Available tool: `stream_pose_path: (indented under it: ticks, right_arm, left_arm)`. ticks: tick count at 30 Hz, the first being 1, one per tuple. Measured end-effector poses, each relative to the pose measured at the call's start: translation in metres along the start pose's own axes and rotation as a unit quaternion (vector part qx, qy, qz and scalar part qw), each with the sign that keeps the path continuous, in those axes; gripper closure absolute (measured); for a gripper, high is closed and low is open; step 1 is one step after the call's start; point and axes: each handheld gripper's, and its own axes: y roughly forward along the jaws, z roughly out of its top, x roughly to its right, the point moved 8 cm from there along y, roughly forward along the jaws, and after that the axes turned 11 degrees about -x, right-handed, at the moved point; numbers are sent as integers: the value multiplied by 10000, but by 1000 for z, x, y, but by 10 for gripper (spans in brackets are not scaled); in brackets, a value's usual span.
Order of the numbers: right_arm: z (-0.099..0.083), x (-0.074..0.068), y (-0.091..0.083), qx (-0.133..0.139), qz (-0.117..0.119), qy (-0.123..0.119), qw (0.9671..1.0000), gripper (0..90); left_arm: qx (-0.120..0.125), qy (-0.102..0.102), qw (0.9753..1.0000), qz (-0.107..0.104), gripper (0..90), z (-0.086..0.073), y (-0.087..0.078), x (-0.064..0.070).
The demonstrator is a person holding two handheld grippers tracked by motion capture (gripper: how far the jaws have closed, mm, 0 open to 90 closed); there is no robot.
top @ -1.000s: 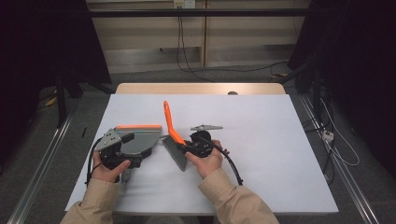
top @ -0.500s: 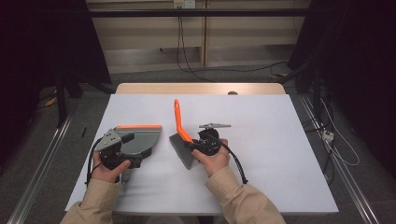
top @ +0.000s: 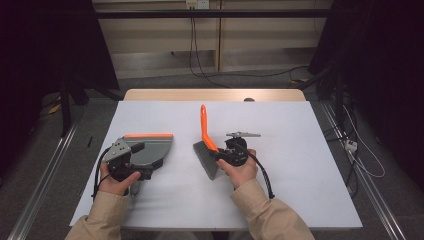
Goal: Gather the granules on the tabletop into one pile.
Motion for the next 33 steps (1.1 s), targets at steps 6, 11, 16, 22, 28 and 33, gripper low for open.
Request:
stream_pose_path:
  ticks: [6, 11, 16, 22, 28, 33]
  right_arm:
    - [-3, 9, -7, 38, -61, 86, 9999, 709]
    - [-5, 17, -14, 61, -140, 129, 9998, 708]
    - [-7, 26, -21, 85, -226, 193, 9995, 708]
    - [-8, 31, -26, 112, -258, 204, 9994, 708]
    - [-11, 36, -31, 121, -270, 287, 9992, 708]
    - [-13, 40, -35, 165, -309, 314, 9989, 708]
  left_arm:
    - [2, 1, 10000, 5, 47, 1, 1, 1]
    - [-25, 36, 10000, -12, 47, 0, 2, 2]
    - [-24, 30, 10000, 0, 48, 0, 2, 2]
    - [-30, 38, 10000, -28, 48, 1, 3, 3]
    - [-31, 44, 10000, -26, 48, 1, 3, 3]
    - [-33, 55, 10000, -15, 48, 1, 4, 4]
